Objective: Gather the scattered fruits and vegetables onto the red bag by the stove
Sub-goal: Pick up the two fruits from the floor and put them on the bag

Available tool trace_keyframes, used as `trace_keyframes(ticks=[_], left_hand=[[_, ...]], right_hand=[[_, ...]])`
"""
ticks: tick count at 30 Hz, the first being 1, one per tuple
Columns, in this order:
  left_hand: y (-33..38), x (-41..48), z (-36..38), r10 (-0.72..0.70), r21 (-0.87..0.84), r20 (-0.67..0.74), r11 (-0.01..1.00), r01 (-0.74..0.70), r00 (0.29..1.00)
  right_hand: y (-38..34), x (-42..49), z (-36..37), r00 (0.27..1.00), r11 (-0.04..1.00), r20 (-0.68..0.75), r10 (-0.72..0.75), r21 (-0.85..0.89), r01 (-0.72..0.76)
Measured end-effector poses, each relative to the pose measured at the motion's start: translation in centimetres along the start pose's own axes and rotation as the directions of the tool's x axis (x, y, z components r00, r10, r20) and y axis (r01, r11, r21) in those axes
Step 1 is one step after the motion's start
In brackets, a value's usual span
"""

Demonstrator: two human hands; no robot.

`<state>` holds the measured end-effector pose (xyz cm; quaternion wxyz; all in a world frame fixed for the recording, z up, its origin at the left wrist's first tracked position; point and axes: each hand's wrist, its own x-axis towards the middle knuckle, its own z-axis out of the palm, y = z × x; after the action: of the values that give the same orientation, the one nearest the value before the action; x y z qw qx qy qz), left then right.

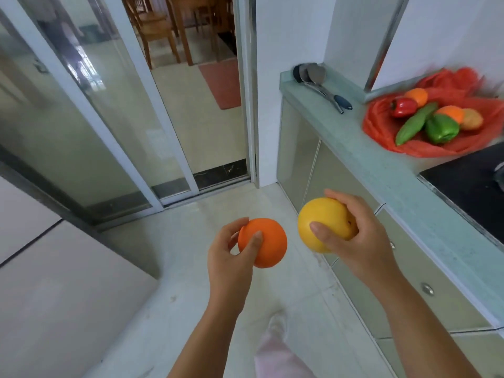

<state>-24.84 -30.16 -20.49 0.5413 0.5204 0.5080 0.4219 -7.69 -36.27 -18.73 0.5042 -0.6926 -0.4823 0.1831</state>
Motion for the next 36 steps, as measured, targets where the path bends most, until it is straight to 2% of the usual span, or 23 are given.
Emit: trace_keyframes(ticks=[6,12,16,26,36], left_hand=[[3.6,8.9,5.8,0.049,0.082,0.098,0.995,-0.057,0.994],[4.8,14.7,11.5,0.078,0.067,0.185,0.994,-0.092,0.98],[4.1,17.5,13.8,0.045,0.064,0.248,0.996,-0.062,0.968],[4.0,28.9,19.4,-0.004,0.017,0.444,1.0,-0.005,0.896],[6.9,44.1,23.1,0.025,0.026,0.623,0.998,-0.052,0.782]], right_hand=[[1.5,8.9,-1.8,0.994,0.998,-0.098,0.044,0.039,-0.041],[3.8,14.7,-3.8,0.974,0.991,-0.188,0.128,0.062,-0.119],[5.4,16.2,-4.5,0.942,0.972,-0.241,0.234,0.068,-0.224],[8.5,22.9,-3.5,0.818,0.915,-0.443,0.367,0.014,-0.403],[8.2,36.2,0.3,0.772,0.897,-0.555,0.311,-0.097,-0.431]])
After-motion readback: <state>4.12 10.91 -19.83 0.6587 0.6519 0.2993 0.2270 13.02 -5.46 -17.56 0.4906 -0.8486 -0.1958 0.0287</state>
